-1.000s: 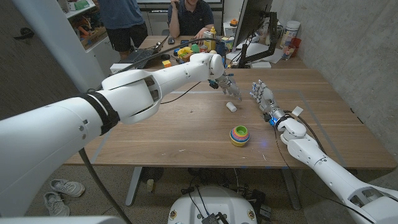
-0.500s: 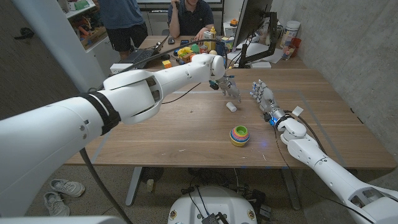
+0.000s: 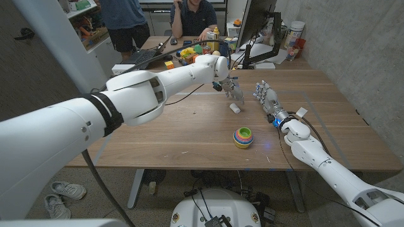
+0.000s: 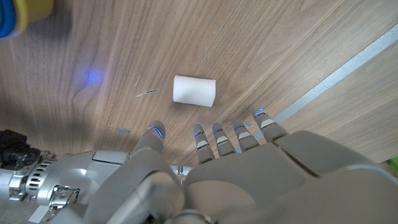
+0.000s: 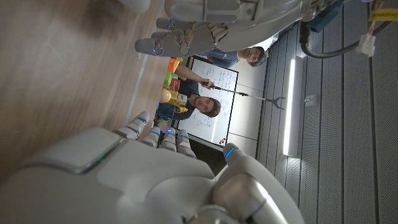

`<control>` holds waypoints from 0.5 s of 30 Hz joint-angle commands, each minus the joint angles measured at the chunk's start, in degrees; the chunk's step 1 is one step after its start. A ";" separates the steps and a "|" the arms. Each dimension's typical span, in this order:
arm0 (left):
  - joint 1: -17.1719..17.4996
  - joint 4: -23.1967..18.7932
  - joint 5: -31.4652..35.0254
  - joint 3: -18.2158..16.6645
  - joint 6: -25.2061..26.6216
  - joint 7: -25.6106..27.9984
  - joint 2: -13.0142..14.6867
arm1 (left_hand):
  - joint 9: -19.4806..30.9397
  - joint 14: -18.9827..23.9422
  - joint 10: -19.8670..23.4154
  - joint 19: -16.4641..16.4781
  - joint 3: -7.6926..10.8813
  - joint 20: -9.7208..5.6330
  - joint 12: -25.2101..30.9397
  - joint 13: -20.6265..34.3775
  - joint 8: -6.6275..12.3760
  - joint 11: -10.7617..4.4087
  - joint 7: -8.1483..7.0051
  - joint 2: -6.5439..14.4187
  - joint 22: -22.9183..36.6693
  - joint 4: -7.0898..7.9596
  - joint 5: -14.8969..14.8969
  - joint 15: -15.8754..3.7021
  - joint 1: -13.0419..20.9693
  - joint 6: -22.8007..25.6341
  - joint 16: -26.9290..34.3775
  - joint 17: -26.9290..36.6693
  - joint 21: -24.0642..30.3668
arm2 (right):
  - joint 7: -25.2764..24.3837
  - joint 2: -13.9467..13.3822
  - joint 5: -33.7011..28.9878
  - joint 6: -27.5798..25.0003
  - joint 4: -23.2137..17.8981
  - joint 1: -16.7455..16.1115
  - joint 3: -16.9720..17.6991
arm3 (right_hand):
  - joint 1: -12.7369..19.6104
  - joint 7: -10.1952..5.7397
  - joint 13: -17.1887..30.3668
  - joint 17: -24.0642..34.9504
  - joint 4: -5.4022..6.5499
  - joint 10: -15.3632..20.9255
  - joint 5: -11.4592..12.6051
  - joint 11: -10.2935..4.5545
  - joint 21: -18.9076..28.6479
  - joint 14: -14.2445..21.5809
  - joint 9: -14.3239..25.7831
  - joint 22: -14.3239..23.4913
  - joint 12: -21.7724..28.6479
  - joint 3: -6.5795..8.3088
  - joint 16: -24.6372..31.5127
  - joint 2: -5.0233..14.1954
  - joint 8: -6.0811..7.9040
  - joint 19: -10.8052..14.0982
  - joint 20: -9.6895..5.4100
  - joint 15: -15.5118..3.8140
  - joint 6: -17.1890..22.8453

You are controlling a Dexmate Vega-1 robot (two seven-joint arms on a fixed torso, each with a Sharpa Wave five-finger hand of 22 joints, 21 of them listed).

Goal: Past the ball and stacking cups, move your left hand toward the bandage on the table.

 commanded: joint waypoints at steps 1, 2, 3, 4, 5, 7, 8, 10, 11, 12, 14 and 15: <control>-0.15 1.14 0.02 0.15 -0.66 0.29 -0.59 | 0.24 0.28 0.34 -0.22 -0.01 -0.35 0.07 0.19 0.14 -0.18 -0.29 0.21 0.08 -0.47 -0.32 -3.21 0.80 0.35 -0.16 0.21 -0.15 | 0.10 0.16 -0.02 0.07 0.57 0.13 -0.06 | -0.01 -0.04 0.12 0.18 0.03 0.02 0.20 -0.15 -0.14 -1.00 0.13 0.30 0.30 -0.12 0.15 7.35 -0.03 0.27 -5.52 -3.78 0.18; -0.16 1.03 0.17 0.26 -0.54 0.37 -0.58 | 0.24 0.26 0.34 -0.23 -0.01 -0.34 0.07 0.19 0.14 -0.15 -0.29 0.22 0.08 -0.47 -0.33 -3.19 0.81 0.35 -0.16 0.21 -0.15 | -0.01 0.13 0.10 -0.14 0.44 0.07 0.00 | -0.01 -0.07 0.12 0.18 0.03 0.05 0.20 -0.11 -0.16 -1.01 0.13 0.30 0.31 -0.12 0.15 7.36 -0.03 0.26 -5.54 -3.80 0.19; -0.17 0.98 0.22 0.30 -0.53 0.36 -0.57 | 0.24 0.25 0.35 -0.25 -0.02 -0.32 0.06 0.19 0.14 -0.19 -0.29 0.23 0.08 -0.47 -0.33 -3.17 0.81 0.37 -0.17 0.22 -0.16 | 0.19 0.17 -0.02 0.22 0.70 0.13 -0.03 | 0.00 -0.06 0.12 0.18 0.03 0.06 0.20 -0.22 -0.17 -1.01 0.13 0.30 0.31 -0.12 0.14 7.36 -0.03 0.26 -5.54 -3.80 0.18; -0.17 1.09 0.15 0.26 -0.62 0.32 -0.62 | 0.24 0.25 0.33 -0.25 -0.02 -0.31 0.04 0.19 0.14 -0.15 -0.29 0.24 0.08 -0.47 -0.34 -3.16 0.82 0.38 -0.18 0.22 -0.16 | 0.26 0.18 0.00 0.28 0.76 0.13 -0.03 | 0.00 -0.08 0.12 0.18 0.03 0.06 0.20 -0.18 -0.17 -1.01 0.13 0.30 0.31 -0.12 0.15 7.37 -0.04 0.27 -5.55 -3.79 0.17; -0.17 1.03 0.19 0.29 -0.57 0.32 -0.60 | 0.24 0.26 0.31 -0.26 -0.02 -0.31 0.03 0.19 0.14 -0.18 -0.29 0.24 0.08 -0.48 -0.34 -3.16 0.82 0.40 -0.18 0.22 -0.16 | 0.22 0.16 0.03 0.17 0.71 0.12 -0.02 | 0.00 -0.07 0.12 0.18 0.03 0.02 0.20 -0.09 -0.18 -1.01 0.13 0.30 0.29 -0.12 0.14 7.37 -0.04 0.28 -5.55 -3.80 0.18; -0.15 0.99 0.20 0.28 -0.57 0.34 -0.58 | 0.24 0.25 0.31 -0.31 -0.03 -0.31 0.01 0.20 0.13 -0.13 -0.29 0.26 0.08 -0.48 -0.35 -3.18 0.83 0.42 -0.19 0.22 -0.18 | 0.32 0.18 -0.01 0.34 0.88 0.14 -0.03 | 0.01 -0.03 0.12 0.18 0.02 0.04 0.20 -0.12 -0.20 -1.01 0.13 0.30 0.30 -0.11 0.14 7.39 -0.04 0.28 -5.55 -3.80 0.16; -0.15 0.98 0.22 0.30 -0.60 0.35 -0.57 | 0.25 0.31 0.32 -0.32 -0.03 -0.30 0.00 0.20 0.13 -0.16 -0.29 0.28 0.08 -0.48 -0.35 -3.17 0.84 0.45 -0.17 0.23 -0.19 | 0.10 0.18 0.10 0.06 0.70 0.07 0.02 | 0.01 0.04 0.12 0.18 0.02 0.03 0.21 -0.09 -0.21 -0.99 0.13 0.30 0.30 -0.11 0.14 7.40 -0.04 0.29 -5.52 -3.78 0.17; -0.11 0.91 0.27 0.33 -0.67 0.44 -0.54 | 0.25 0.29 0.38 -0.32 -0.05 -0.39 0.00 0.21 0.12 -0.16 -0.29 0.31 0.08 -0.49 -0.37 -3.23 0.85 0.49 -0.19 0.23 -0.18 | 0.42 0.20 -0.03 0.44 1.05 0.17 -0.04 | 0.03 0.04 0.12 0.18 0.02 0.05 0.21 -0.05 -0.23 -0.99 0.13 0.30 0.30 -0.10 0.14 7.41 -0.05 0.29 -5.54 -3.79 0.15; -0.16 0.92 0.43 0.48 -0.59 0.40 -0.61 | 0.25 0.28 0.42 -0.35 -0.05 -0.38 0.01 0.21 0.12 -0.19 -0.29 0.32 0.09 -0.49 -0.37 -3.23 0.85 0.50 -0.20 0.23 -0.19 | 0.15 0.20 0.08 0.15 0.83 0.08 0.02 | 0.03 0.00 0.12 0.18 0.02 0.03 0.21 0.00 -0.24 -1.00 0.13 0.30 0.29 -0.10 0.13 7.42 -0.04 0.29 -5.55 -3.81 0.16; -0.15 1.01 0.42 0.47 -0.67 0.45 -0.65 | 0.25 0.28 0.44 -0.35 -0.05 -0.39 0.01 0.21 0.11 -0.21 -0.29 0.33 0.09 -0.49 -0.38 -3.24 0.85 0.52 -0.20 0.23 -0.19 | 0.17 0.18 0.09 0.12 0.83 0.07 0.01 | 0.03 0.03 0.12 0.18 0.02 0.01 0.21 -0.02 -0.24 -0.99 0.13 0.30 0.29 -0.09 0.14 7.43 -0.04 0.31 -5.51 -3.78 0.16; -0.14 1.09 0.43 0.47 -0.72 0.52 -0.69 | 0.25 0.28 0.42 -0.36 -0.06 -0.42 -0.01 0.21 0.10 -0.19 -0.29 0.35 0.09 -0.50 -0.38 -3.25 0.86 0.54 -0.21 0.24 -0.20 | 0.33 0.20 0.02 0.37 1.00 0.10 -0.01 | 0.04 0.00 0.12 0.17 0.01 0.03 0.21 -0.09 -0.27 -1.00 0.13 0.30 0.29 -0.08 0.13 7.44 -0.05 0.30 -5.55 -3.80 0.14; -0.11 1.07 0.41 0.44 -0.75 0.58 -0.67 | 0.26 0.27 0.41 -0.37 -0.07 -0.44 -0.03 0.22 0.10 -0.15 -0.29 0.37 0.09 -0.50 -0.39 -3.25 0.87 0.56 -0.22 0.24 -0.20 | 0.36 0.21 0.01 0.44 1.03 0.09 -0.01 | 0.05 -0.03 0.12 0.17 0.01 0.01 0.21 -0.16 -0.28 -1.00 0.13 0.30 0.28 -0.08 0.12 7.44 -0.05 0.30 -5.56 -3.81 0.15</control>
